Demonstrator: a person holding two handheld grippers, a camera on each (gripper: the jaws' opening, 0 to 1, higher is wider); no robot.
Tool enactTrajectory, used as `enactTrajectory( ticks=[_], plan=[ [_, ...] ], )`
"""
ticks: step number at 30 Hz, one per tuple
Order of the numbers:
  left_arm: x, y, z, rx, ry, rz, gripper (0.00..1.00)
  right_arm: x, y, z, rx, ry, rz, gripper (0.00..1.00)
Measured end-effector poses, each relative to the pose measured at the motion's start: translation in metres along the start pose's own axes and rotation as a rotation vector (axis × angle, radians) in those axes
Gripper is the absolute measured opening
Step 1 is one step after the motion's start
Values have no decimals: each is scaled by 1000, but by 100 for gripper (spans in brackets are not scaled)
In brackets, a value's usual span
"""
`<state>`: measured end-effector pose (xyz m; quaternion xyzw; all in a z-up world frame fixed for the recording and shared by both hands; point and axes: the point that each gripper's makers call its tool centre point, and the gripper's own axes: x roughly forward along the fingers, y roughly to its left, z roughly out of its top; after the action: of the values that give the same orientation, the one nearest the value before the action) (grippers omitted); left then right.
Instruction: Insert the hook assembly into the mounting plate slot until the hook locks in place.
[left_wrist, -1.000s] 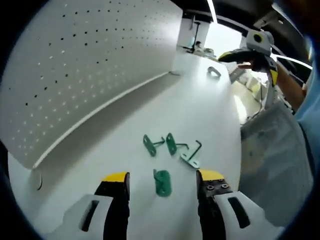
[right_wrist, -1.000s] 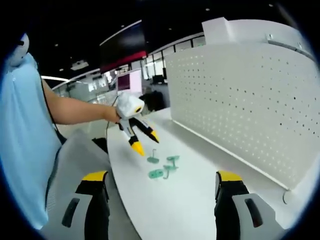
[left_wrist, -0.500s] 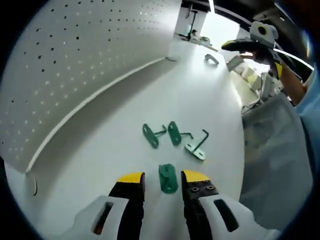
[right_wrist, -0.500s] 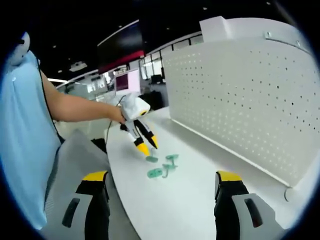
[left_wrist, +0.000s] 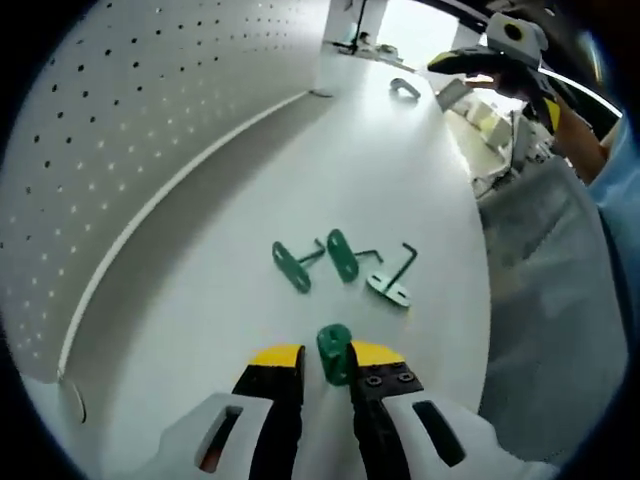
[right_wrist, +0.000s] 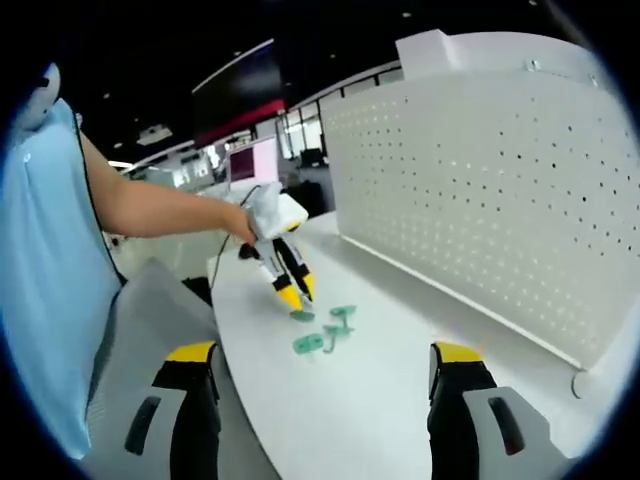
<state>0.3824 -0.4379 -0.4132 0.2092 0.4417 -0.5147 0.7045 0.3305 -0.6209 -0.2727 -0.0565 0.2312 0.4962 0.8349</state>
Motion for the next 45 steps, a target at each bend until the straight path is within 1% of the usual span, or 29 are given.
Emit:
enactTrajectory(
  ticks=[6, 9, 15, 18, 24, 27, 29, 45],
  plan=[
    [0, 2, 1, 5, 11, -3, 17, -1, -1, 2, -7, 0, 0, 87],
    [1, 4, -1, 17, 41, -5, 16, 0, -1, 1, -8, 2, 0, 87],
    [3, 1, 0, 20, 61, -25, 15, 0, -2, 0, -9, 5, -1, 87],
    [6, 0, -3, 39, 89, -33, 14, 0, -2, 0, -7, 4, -1, 87],
    [7, -2, -2, 46, 95, -45, 13, -2, -3, -2, -5, 11, -7, 87],
    [7, -2, -4, 58, 112, -43, 12, -3, -4, -2, -5, 11, -9, 87],
    [7, -2, -4, 57, 113, -46, 11, -3, -4, -1, -6, 11, -10, 87],
    [9, -4, -8, 65, 155, -60, 10, -5, -3, -1, -10, 12, -15, 87]
  ],
)
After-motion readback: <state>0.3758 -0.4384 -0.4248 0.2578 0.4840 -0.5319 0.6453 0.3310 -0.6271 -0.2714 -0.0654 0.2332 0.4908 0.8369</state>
